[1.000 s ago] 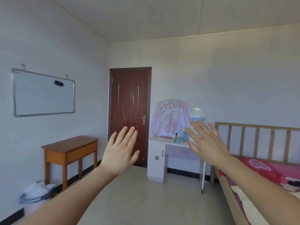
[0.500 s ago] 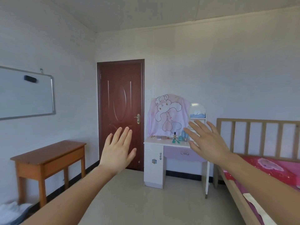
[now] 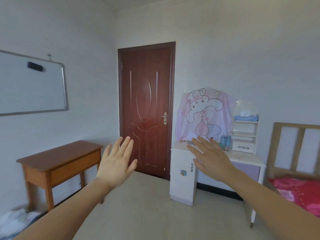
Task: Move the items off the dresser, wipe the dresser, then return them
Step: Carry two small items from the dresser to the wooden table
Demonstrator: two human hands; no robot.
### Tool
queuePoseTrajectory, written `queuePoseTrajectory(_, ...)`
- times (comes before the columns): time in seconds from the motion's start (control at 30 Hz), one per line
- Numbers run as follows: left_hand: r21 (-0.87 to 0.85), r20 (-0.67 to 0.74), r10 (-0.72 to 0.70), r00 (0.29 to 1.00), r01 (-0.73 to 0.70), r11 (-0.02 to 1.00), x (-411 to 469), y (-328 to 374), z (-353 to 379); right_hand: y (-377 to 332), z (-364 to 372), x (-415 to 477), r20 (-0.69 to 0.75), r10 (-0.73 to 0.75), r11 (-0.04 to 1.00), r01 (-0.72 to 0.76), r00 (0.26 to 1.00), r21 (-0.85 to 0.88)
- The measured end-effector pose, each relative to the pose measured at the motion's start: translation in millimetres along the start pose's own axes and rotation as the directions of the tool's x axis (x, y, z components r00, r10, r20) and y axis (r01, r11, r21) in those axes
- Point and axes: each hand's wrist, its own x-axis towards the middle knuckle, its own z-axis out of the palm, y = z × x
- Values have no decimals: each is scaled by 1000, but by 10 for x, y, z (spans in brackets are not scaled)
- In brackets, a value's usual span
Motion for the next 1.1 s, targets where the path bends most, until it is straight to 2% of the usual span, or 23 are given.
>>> queuePoseTrajectory(0.27,-92,13,14,1000,-13,996,1122,-429,1390,272,1367,831,-27,50,999,-50,998,-3)
queuePoseTrajectory(0.37,-189,57,37,998,-25,982,1447,-320,2041,394,1915,882,0,32,999,-32,999,-8)
queuePoseTrajectory(0.5,-232,75,108,991,-87,969,1796,-95,2829,668,2647,820,59,18,999,-15,998,-44)
queuePoseTrajectory(0.77,-239,151,169,974,-129,962,2878,329,4104,1390,4178,1096,84,54,999,-54,995,2)
queuePoseTrajectory(0.97,-250,209,152,966,-98,963,3618,410,4976,1651,5460,1577,67,53,996,-58,996,71)
queuePoseTrajectory(1.1,-247,153,140,978,-99,964,3963,300,5660,1667,6208,1876,103,28,992,-40,994,121)
